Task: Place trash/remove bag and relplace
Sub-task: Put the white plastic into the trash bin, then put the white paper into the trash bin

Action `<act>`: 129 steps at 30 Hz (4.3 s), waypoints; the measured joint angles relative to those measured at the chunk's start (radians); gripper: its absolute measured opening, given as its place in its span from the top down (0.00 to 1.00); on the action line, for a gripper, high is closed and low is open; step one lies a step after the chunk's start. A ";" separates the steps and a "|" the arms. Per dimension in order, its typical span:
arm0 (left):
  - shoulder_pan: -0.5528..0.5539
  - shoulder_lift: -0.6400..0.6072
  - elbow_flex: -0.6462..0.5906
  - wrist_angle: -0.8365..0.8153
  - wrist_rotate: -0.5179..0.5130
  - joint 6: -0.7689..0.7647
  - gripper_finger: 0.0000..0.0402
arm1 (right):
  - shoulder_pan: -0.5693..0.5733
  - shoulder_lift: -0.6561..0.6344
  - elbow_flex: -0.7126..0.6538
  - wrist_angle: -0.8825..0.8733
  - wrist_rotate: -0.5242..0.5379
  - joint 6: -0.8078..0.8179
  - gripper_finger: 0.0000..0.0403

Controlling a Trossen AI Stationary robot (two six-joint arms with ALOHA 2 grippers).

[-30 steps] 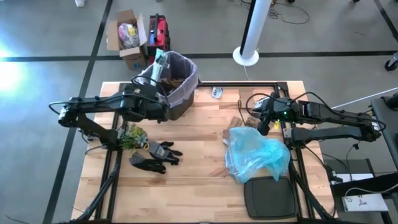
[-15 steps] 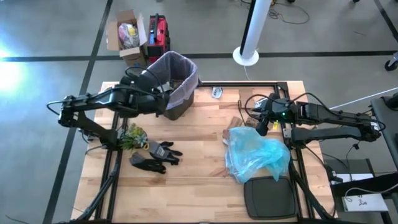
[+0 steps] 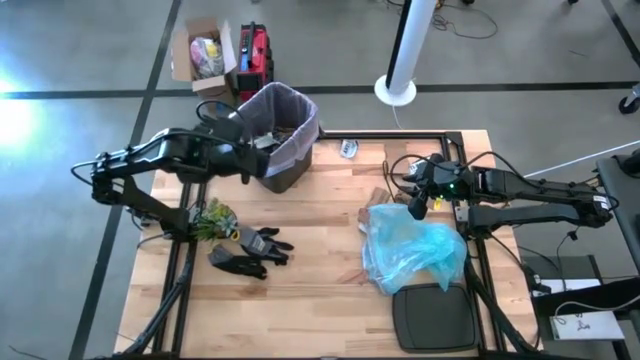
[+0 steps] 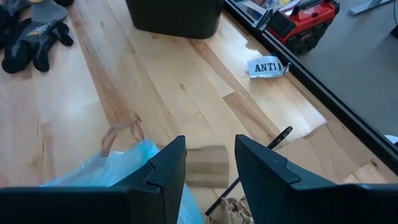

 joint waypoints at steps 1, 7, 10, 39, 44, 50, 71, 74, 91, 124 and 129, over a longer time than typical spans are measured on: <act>0.006 -0.001 -0.002 -0.010 0.032 -0.031 0.50 | 0.000 0.000 0.000 0.001 0.000 -0.002 0.69; 0.126 -0.020 -0.006 -0.026 0.146 -0.110 0.58 | 0.000 0.006 0.000 0.014 0.000 -0.015 0.72; 0.206 -0.021 -0.013 -0.024 0.235 -0.094 0.63 | 0.000 0.006 0.000 0.033 0.000 -0.013 0.74; 0.363 0.059 -0.023 0.255 0.472 0.225 0.79 | 0.000 0.001 0.000 0.037 -0.123 0.129 0.66; 0.311 -0.009 0.004 0.263 0.532 0.232 0.77 | -0.002 0.017 0.000 0.106 -0.121 0.265 0.67; 0.200 -0.122 -0.014 0.319 0.420 0.247 0.72 | -0.013 0.138 0.000 0.275 -0.044 0.304 0.62; 0.058 -0.292 -0.032 0.072 -0.045 0.410 0.49 | -0.399 1.045 0.339 0.516 -0.280 0.830 0.29; 0.058 -0.321 -0.032 0.061 -0.086 0.410 0.48 | -0.426 1.129 0.427 0.507 -0.298 0.879 0.32; 0.058 -0.399 -0.113 0.067 -0.116 0.505 0.55 | -0.469 1.275 0.677 0.220 -0.269 0.837 0.58; 0.112 -0.500 -0.337 0.120 -0.049 0.462 0.72 | -0.570 1.304 0.686 0.237 -0.263 0.610 0.73; 0.156 -0.509 -0.339 0.116 -0.044 0.369 0.77 | -0.570 1.304 0.686 0.235 -0.280 0.601 0.92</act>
